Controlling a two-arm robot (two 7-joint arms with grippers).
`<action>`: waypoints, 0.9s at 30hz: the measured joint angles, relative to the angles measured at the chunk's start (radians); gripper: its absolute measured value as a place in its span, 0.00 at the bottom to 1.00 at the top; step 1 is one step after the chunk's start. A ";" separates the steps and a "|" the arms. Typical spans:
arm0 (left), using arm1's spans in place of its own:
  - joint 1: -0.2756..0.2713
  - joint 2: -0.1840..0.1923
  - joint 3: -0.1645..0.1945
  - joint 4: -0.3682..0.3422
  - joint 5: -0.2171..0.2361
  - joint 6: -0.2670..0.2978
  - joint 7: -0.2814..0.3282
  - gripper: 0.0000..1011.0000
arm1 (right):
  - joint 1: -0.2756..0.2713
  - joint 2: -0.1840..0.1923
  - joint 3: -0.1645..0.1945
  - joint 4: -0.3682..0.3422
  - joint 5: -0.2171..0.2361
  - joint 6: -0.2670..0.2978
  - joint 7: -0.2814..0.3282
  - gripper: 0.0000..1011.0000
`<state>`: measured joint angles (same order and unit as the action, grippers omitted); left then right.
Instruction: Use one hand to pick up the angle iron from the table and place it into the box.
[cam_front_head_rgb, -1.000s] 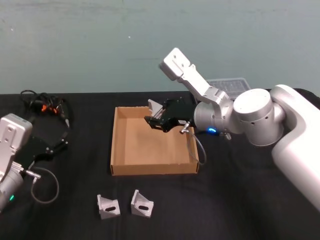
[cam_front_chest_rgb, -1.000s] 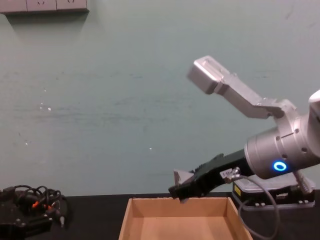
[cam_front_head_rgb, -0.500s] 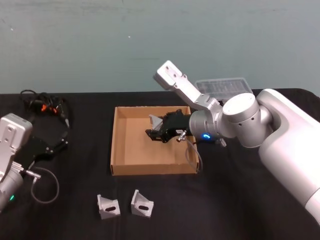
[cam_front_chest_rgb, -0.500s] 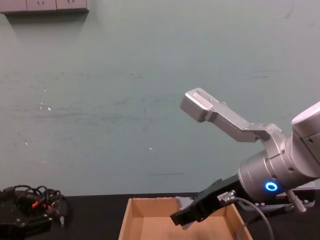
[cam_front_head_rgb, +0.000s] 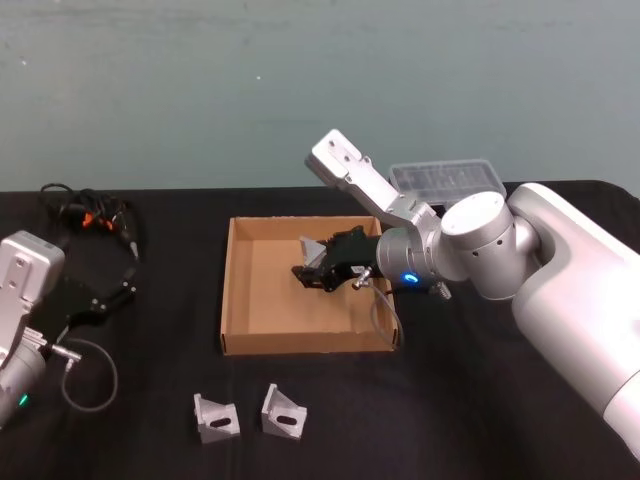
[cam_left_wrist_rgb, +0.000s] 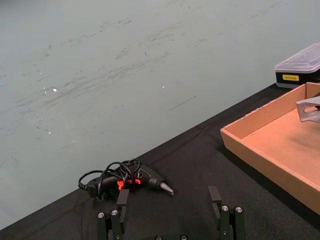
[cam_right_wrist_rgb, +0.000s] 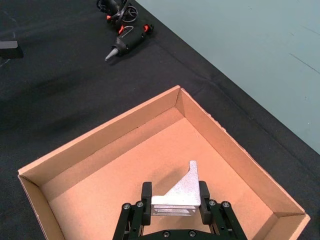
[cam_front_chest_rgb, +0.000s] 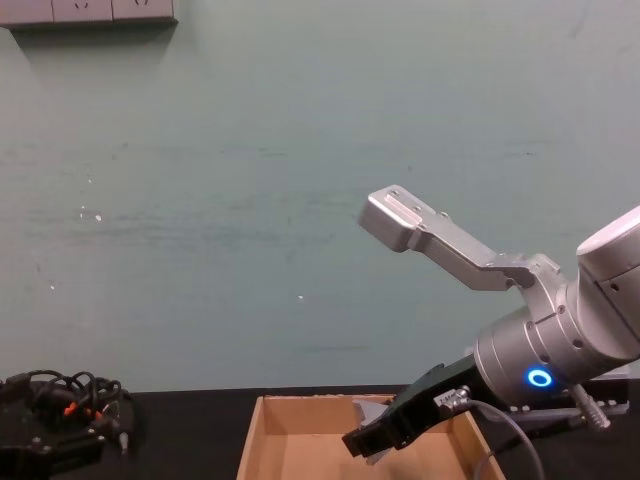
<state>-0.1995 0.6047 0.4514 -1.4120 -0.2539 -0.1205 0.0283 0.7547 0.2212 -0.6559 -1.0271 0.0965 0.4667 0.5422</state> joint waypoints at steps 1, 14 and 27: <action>0.000 0.000 0.000 0.000 0.000 0.000 0.000 0.99 | 0.000 0.000 0.000 -0.001 0.000 0.000 0.000 0.53; 0.000 0.000 0.000 0.000 0.000 0.000 0.000 0.99 | -0.002 0.002 0.000 -0.006 0.003 -0.001 0.000 0.73; 0.000 0.000 0.000 0.000 0.000 0.000 0.000 0.99 | -0.003 0.003 0.000 -0.007 0.005 -0.003 0.000 0.99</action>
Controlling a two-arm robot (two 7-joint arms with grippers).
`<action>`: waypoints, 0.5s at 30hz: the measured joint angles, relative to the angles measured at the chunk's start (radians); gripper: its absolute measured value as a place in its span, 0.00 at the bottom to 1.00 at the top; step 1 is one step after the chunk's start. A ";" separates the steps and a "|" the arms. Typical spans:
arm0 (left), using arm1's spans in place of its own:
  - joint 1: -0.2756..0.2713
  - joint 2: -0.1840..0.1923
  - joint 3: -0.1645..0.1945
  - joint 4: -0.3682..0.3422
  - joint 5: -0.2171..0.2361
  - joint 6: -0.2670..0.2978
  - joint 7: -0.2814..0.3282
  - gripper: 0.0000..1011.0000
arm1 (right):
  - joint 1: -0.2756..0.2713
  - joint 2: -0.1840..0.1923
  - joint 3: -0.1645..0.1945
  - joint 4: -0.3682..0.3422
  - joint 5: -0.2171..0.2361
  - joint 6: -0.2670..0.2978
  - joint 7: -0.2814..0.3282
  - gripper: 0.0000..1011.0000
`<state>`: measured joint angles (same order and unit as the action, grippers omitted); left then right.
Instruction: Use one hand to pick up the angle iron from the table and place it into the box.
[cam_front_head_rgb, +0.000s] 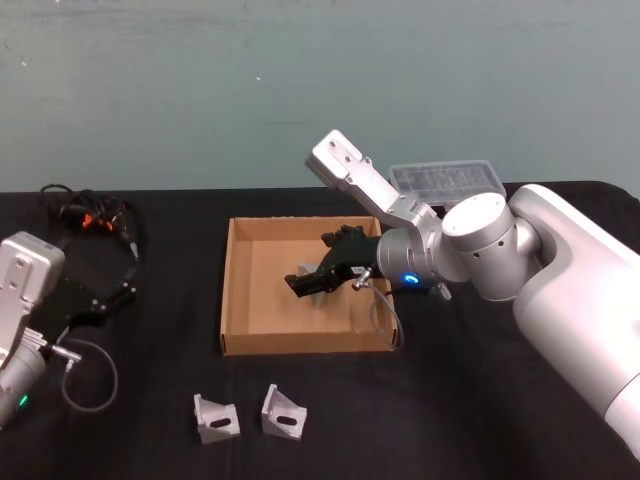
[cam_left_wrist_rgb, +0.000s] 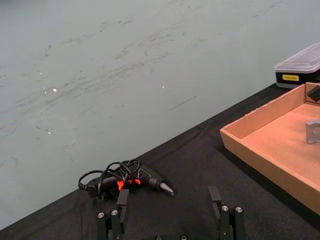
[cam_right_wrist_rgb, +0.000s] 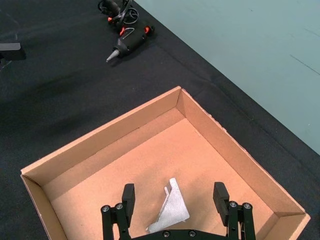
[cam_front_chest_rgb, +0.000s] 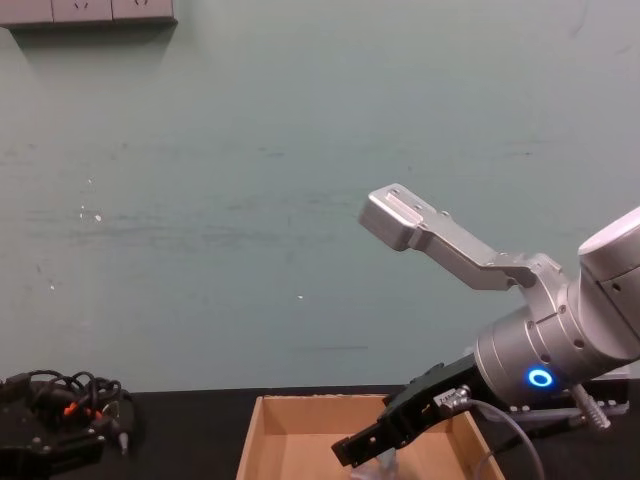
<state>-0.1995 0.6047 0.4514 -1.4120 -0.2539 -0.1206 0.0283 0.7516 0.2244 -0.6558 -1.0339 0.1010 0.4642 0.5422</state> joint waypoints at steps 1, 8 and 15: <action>0.000 0.000 0.000 0.000 0.000 0.000 0.000 0.99 | 0.000 0.000 0.000 0.000 0.000 0.000 0.000 0.99; 0.000 0.000 0.000 0.000 0.000 0.000 0.000 0.99 | -0.004 0.002 0.003 -0.006 0.001 -0.002 0.000 0.99; 0.000 0.000 0.000 0.000 0.000 0.000 0.000 0.99 | -0.086 0.056 0.074 -0.124 0.052 -0.086 0.011 0.99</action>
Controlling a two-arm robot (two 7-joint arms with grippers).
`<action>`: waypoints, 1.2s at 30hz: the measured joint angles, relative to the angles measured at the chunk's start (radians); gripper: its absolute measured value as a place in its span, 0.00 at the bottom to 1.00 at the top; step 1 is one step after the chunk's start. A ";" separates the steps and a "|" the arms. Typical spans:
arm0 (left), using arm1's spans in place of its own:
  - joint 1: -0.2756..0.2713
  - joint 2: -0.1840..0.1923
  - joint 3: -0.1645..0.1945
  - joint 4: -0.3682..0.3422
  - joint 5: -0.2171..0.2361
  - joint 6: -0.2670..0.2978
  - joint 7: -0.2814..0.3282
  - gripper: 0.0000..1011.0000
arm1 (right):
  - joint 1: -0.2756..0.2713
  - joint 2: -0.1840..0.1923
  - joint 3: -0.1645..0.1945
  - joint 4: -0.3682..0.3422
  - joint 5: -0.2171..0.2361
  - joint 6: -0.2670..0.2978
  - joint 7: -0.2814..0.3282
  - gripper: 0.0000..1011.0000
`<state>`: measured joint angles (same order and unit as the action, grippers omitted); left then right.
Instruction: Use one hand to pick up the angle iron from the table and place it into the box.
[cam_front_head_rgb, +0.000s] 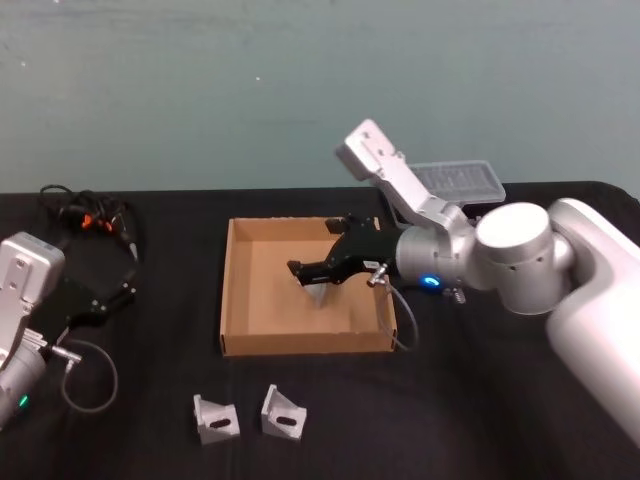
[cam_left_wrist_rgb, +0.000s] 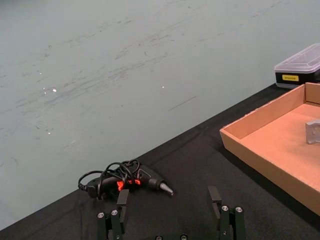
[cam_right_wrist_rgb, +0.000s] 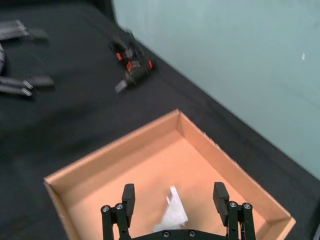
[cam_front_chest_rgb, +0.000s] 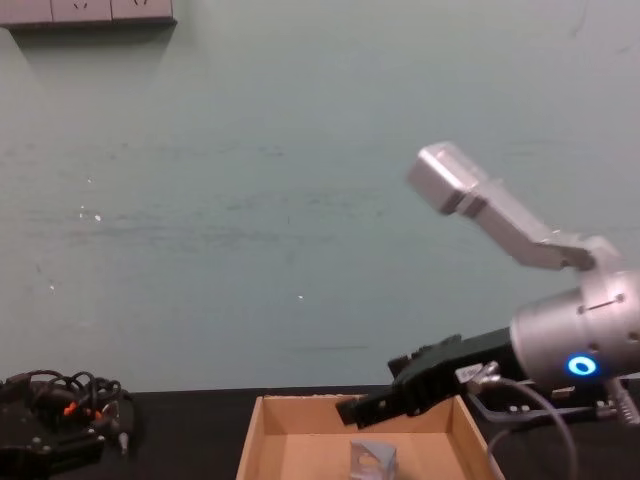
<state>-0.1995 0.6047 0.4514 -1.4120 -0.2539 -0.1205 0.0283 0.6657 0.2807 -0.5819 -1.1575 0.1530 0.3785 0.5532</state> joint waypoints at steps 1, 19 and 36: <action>0.000 0.000 0.000 0.000 0.000 0.000 0.000 0.99 | -0.021 0.016 0.016 -0.033 0.019 -0.019 0.010 0.99; 0.000 0.000 0.000 0.000 0.000 0.000 0.000 0.99 | -0.277 0.288 0.033 -0.402 0.190 -0.192 0.245 0.99; 0.000 0.000 0.000 0.000 0.000 0.000 0.000 0.99 | -0.309 0.300 -0.072 -0.441 0.191 -0.049 0.189 0.99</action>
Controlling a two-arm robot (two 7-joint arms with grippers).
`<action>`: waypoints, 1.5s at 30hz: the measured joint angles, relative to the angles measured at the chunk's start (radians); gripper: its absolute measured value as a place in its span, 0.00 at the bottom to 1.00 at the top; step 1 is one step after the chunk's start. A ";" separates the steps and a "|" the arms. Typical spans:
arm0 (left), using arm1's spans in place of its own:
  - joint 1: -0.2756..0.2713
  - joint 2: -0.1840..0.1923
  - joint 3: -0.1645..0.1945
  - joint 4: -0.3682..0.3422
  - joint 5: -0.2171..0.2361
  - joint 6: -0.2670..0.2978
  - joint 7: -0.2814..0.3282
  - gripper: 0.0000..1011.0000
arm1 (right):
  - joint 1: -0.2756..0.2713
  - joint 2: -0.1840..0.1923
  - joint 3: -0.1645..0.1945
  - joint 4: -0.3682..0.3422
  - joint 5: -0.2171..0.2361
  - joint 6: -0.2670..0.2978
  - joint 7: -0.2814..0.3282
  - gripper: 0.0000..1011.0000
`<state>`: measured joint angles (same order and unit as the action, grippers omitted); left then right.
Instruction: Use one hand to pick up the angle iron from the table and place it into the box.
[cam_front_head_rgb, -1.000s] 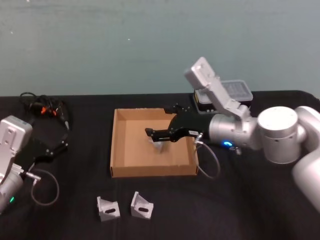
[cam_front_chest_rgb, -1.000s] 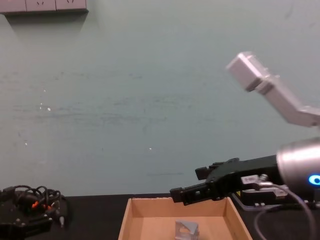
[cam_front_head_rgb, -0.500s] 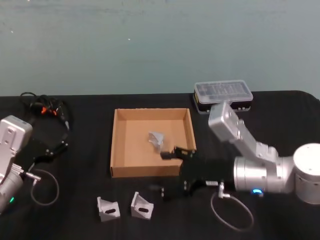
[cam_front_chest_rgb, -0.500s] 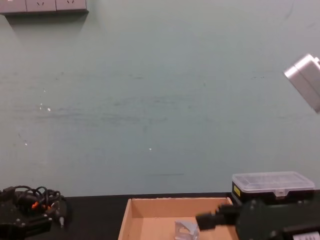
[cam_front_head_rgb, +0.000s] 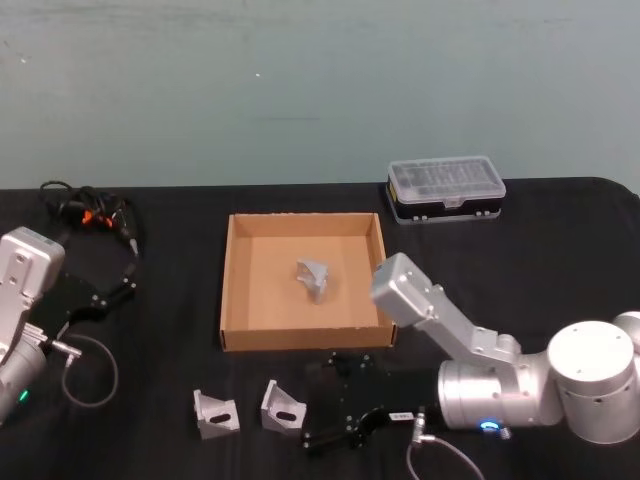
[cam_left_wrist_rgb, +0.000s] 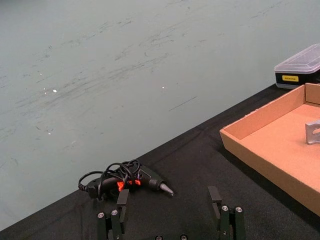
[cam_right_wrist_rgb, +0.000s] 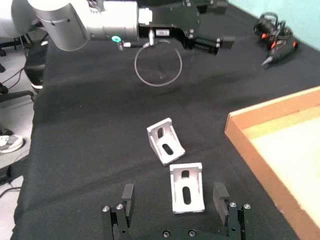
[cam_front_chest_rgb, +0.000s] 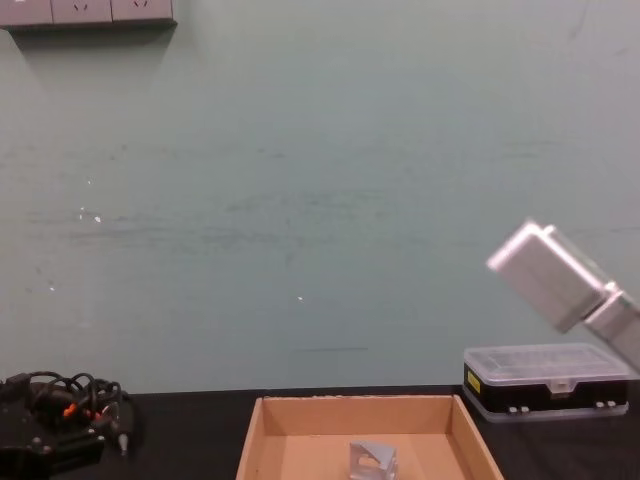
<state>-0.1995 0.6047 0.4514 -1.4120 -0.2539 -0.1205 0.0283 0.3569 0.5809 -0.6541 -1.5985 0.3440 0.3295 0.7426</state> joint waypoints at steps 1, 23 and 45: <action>0.000 0.000 0.000 0.000 0.000 0.000 0.000 0.99 | 0.000 0.000 0.000 0.000 0.000 0.000 0.000 0.99; 0.000 0.000 0.000 0.000 0.000 0.000 0.000 0.99 | 0.113 -0.091 -0.108 0.156 -0.006 0.046 -0.039 0.99; 0.000 0.000 0.000 0.000 0.000 0.000 0.000 0.99 | 0.136 -0.122 -0.132 0.197 -0.011 0.022 -0.044 0.99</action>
<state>-0.1995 0.6047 0.4514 -1.4120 -0.2539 -0.1205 0.0283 0.4925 0.4594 -0.7860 -1.4013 0.3328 0.3518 0.6988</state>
